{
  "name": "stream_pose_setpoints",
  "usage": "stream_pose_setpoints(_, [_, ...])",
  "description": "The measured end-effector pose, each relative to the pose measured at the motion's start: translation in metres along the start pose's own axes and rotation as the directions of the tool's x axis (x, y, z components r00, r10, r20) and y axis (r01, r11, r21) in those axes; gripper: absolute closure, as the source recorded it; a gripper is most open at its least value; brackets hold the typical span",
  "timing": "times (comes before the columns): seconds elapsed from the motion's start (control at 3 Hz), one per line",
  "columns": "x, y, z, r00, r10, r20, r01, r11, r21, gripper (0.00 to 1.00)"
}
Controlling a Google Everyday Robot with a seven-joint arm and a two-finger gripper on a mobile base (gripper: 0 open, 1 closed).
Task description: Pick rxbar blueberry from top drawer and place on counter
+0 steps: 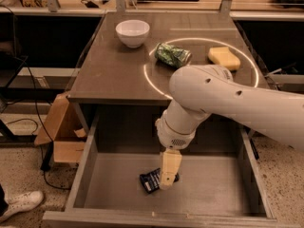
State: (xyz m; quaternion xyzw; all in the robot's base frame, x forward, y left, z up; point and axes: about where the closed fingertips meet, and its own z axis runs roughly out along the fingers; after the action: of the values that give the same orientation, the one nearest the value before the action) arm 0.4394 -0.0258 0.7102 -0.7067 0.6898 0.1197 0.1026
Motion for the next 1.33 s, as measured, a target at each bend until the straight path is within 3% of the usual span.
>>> stream_pose_setpoints(0.33, [0.0,0.0,0.0,1.0,0.0,0.0,0.0,1.0,0.0,0.0])
stream_pose_setpoints(0.67, [0.005,0.006,0.039,0.999,0.002,0.052,-0.003,0.9998,0.017,0.0])
stream_pose_setpoints(1.0, [0.005,0.006,0.039,0.999,0.002,0.052,-0.003,0.9998,0.017,0.0])
stream_pose_setpoints(1.33, [0.02,-0.011,0.084,0.998,0.024,0.053,-0.023,0.9997,-0.013,0.0])
